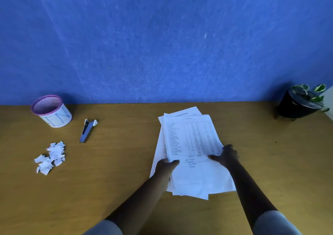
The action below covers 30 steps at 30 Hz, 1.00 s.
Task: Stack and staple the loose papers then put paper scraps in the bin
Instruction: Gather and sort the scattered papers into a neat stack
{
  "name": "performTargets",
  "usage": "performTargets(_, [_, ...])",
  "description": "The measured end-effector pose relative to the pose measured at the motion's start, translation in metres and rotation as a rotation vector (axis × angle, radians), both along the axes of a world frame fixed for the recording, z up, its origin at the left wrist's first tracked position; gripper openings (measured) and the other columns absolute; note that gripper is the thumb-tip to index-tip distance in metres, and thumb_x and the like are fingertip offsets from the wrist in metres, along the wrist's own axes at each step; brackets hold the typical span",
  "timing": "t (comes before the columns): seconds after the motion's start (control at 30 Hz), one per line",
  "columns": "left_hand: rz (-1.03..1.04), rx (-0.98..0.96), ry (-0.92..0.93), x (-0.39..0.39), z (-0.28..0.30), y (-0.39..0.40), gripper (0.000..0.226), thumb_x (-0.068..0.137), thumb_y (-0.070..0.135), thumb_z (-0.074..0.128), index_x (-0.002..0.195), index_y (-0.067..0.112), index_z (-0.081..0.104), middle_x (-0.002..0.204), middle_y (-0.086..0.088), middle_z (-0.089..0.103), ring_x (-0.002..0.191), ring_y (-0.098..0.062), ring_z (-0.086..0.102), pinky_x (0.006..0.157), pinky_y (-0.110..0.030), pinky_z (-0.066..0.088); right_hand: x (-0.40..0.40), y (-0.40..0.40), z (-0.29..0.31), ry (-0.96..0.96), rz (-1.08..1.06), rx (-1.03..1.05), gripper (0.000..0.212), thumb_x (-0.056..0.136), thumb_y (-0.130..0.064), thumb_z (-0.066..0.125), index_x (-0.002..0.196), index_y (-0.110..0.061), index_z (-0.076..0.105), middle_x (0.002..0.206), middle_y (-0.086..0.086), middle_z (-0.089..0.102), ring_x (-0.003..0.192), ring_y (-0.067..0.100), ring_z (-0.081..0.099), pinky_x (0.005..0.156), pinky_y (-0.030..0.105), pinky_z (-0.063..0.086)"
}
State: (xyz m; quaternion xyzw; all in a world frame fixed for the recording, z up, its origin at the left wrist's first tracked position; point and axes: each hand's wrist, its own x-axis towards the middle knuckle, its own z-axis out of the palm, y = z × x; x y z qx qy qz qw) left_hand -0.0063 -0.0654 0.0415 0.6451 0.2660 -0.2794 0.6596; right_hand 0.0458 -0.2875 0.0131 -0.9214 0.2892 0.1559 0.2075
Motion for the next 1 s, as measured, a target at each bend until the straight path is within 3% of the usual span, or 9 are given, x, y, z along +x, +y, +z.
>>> performTargets(0.07, [0.001, -0.059, 0.015, 0.001, 0.009, 0.0, 0.025, 0.089, 0.018, 0.054, 0.111, 0.006, 0.059, 0.106, -0.009, 0.062, 0.099, -0.023, 0.06, 0.06, -0.024, 0.05, 0.001, 0.0, 0.0, 0.01, 0.009, -0.006, 0.09, 0.058, -0.046, 0.084, 0.121, 0.0, 0.04, 0.123, 0.019, 0.056, 0.116, 0.037, 0.053, 0.095, 0.044, 0.048])
performTargets(0.17, [-0.085, -0.06, -0.069, 0.004, 0.011, -0.004, 0.023, 0.089, 0.02, 0.054, 0.112, 0.013, 0.057, 0.117, -0.005, 0.061, 0.09, -0.017, 0.06, 0.062, -0.022, 0.046, -0.001, 0.001, -0.001, -0.01, 0.02, -0.01, 0.088, 0.061, -0.045, 0.083, 0.122, -0.001, 0.039, 0.123, 0.017, 0.055, 0.118, 0.036, 0.051, 0.095, 0.042, 0.047])
performTargets(0.27, [-0.263, 0.073, -0.226, 0.002, 0.01, -0.017, 0.035, 0.089, 0.017, 0.053, 0.124, 0.019, 0.049, 0.13, -0.003, 0.055, 0.114, -0.022, 0.053, 0.09, -0.031, 0.048, -0.001, -0.001, -0.003, -0.015, 0.027, -0.008, 0.087, 0.061, -0.045, 0.083, 0.122, -0.002, 0.038, 0.124, 0.017, 0.055, 0.118, 0.036, 0.051, 0.096, 0.043, 0.046])
performTargets(0.3, [-0.322, 0.15, -0.283, 0.0, 0.01, -0.023, 0.039, 0.089, 0.017, 0.051, 0.128, 0.021, 0.045, 0.132, -0.001, 0.053, 0.119, -0.022, 0.051, 0.093, -0.03, 0.045, -0.001, -0.001, -0.003, -0.013, 0.029, -0.009, 0.087, 0.061, -0.046, 0.083, 0.122, -0.002, 0.038, 0.124, 0.017, 0.055, 0.118, 0.036, 0.051, 0.096, 0.044, 0.046])
performTargets(0.47, [-0.455, 0.394, -0.422, -0.009, 0.008, -0.038, 0.045, 0.093, 0.017, 0.042, 0.135, 0.028, 0.033, 0.136, 0.001, 0.05, 0.118, -0.02, 0.052, 0.088, -0.025, 0.044, -0.003, 0.0, -0.003, -0.034, 0.042, -0.014, 0.086, 0.064, -0.046, 0.081, 0.124, -0.003, 0.037, 0.125, 0.016, 0.053, 0.12, 0.036, 0.05, 0.097, 0.042, 0.043])
performTargets(0.63, [-0.419, 0.512, -0.532, -0.013, 0.005, -0.039, 0.04, 0.092, 0.016, 0.042, 0.131, 0.025, 0.04, 0.13, 0.0, 0.054, 0.114, -0.017, 0.053, 0.089, -0.025, 0.045, -0.004, -0.002, -0.006, -0.042, 0.049, -0.007, 0.086, 0.064, -0.048, 0.08, 0.124, -0.004, 0.037, 0.125, 0.015, 0.054, 0.119, 0.035, 0.05, 0.098, 0.043, 0.043])
performTargets(0.73, [-0.401, 0.424, -0.474, -0.01, 0.003, -0.039, 0.042, 0.094, 0.013, 0.039, 0.134, 0.026, 0.038, 0.139, 0.002, 0.047, 0.122, -0.017, 0.048, 0.088, -0.019, 0.039, -0.004, -0.004, -0.007, -0.04, 0.056, -0.006, 0.086, 0.065, -0.048, 0.079, 0.125, -0.004, 0.036, 0.126, 0.015, 0.053, 0.12, 0.035, 0.049, 0.099, 0.042, 0.041])
performTargets(0.87, [-0.372, 0.358, -0.444, -0.007, 0.007, -0.031, 0.041, 0.095, 0.013, 0.039, 0.135, 0.022, 0.039, 0.142, 0.001, 0.044, 0.129, -0.019, 0.043, 0.099, -0.026, 0.039, -0.008, -0.007, -0.005, -0.066, 0.032, 0.023, 0.084, 0.066, -0.047, 0.079, 0.125, -0.004, 0.039, 0.127, 0.018, 0.05, 0.121, 0.036, 0.046, 0.102, 0.041, 0.037])
performTargets(1.0, [-0.241, 0.203, -0.397, -0.003, 0.013, -0.003, 0.036, 0.093, 0.007, 0.042, 0.128, 0.013, 0.049, 0.123, -0.003, 0.059, 0.105, -0.017, 0.055, 0.082, -0.022, 0.042, -0.011, 0.0, 0.001, -0.202, -0.015, 0.071, 0.086, 0.069, -0.049, 0.076, 0.135, -0.009, 0.038, 0.133, 0.017, 0.046, 0.126, 0.037, 0.041, 0.106, 0.046, 0.033])
